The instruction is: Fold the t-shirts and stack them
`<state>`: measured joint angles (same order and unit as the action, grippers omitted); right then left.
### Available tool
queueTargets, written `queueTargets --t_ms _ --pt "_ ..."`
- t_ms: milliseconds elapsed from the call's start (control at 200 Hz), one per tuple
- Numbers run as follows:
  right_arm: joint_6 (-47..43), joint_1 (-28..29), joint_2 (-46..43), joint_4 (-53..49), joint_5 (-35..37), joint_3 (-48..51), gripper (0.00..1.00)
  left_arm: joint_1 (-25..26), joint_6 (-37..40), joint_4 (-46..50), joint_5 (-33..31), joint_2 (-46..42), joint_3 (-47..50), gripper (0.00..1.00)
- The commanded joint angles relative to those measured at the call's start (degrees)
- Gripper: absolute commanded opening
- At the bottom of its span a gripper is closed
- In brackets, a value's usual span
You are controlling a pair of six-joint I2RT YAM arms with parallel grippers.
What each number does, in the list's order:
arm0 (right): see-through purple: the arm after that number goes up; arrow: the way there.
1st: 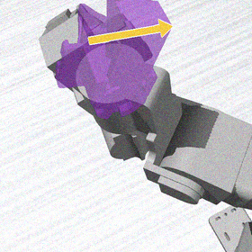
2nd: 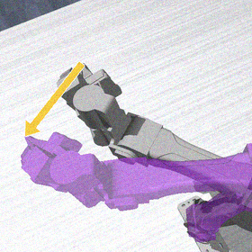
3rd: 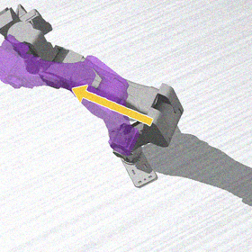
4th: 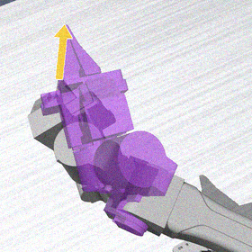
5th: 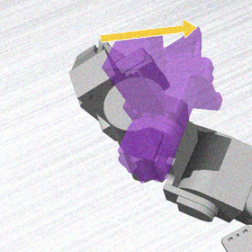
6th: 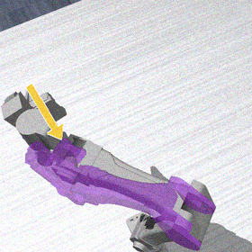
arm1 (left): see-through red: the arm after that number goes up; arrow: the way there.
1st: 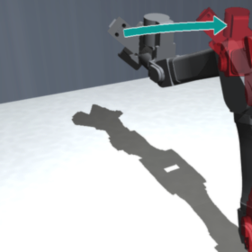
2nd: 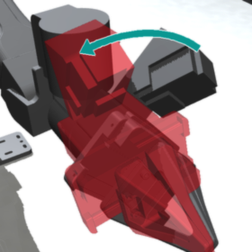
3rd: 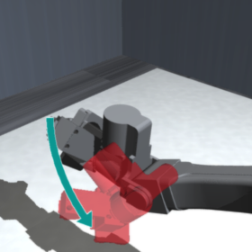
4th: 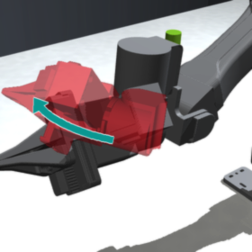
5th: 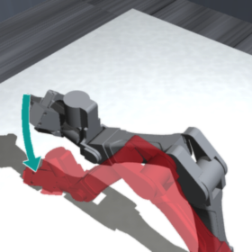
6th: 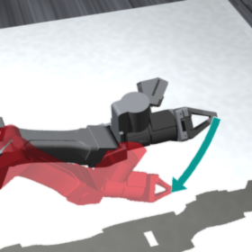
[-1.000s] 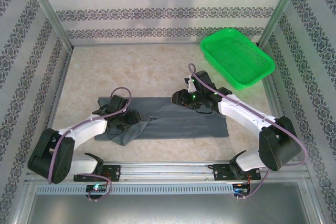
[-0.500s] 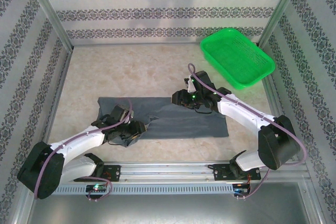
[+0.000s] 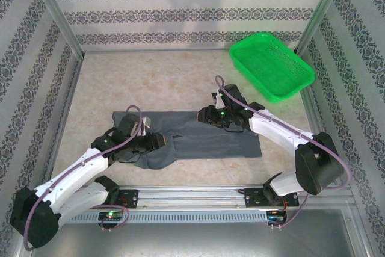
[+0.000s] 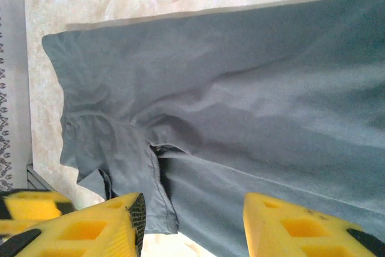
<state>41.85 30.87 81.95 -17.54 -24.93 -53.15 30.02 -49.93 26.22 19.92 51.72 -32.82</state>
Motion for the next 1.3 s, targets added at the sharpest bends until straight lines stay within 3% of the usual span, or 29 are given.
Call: queueTargets --t_ms 0,100,185,245,350,465,674,804,919,1129,1294 --pt "0.3 -0.3 -1.9 -0.5 0.9 0.8 0.48 0.3 1.2 6.0 -13.5 2.1 -1.9 0.41" --pt "0.3 -0.3 -2.5 -0.6 1.0 1.0 0.47 0.3 0.5 4.0 -13.5 8.0 -2.9 0.40" --pt "-0.4 0.0 -2.6 -1.3 1.0 0.5 0.47 0.1 -1.9 10.0 -19.7 9.2 -4.2 0.37" --pt "-1.3 0.6 -2.7 -2.0 1.1 0.1 0.47 -1.7 -4.5 14.8 -23.1 8.3 -4.0 0.44" --pt "-1.7 1.3 -2.3 -2.2 1.2 0.8 0.47 -5.8 -7.7 15.0 -20.3 7.1 -1.4 0.48" --pt "-1.0 1.5 -2.1 -0.7 0.7 2.0 0.46 -6.0 -7.4 12.3 -19.2 9.7 -2.2 0.48" --pt "-2.1 1.5 -0.7 -1.0 -0.1 0.5 0.46 -6.0 -3.2 13.4 -22.4 16.3 -5.1 0.37" --pt "-2.4 1.4 -0.6 -1.1 -0.2 -0.1 0.46 -5.8 -3.4 14.1 -18.8 20.9 -4.1 0.46" --pt "-2.0 1.4 -0.7 -0.6 -0.4 0.6 0.46 -5.6 -2.2 13.2 -19.3 22.5 -3.5 0.46" --pt "-2.0 1.2 -0.9 -0.6 -0.4 1.1 0.46 -3.4 1.1 16.2 -18.7 25.8 -5.3 0.33" --pt "-1.5 1.1 -0.9 0.2 -0.3 1.4 0.46 -1.9 -0.2 20.4 -17.9 20.6 -3.4 0.22"
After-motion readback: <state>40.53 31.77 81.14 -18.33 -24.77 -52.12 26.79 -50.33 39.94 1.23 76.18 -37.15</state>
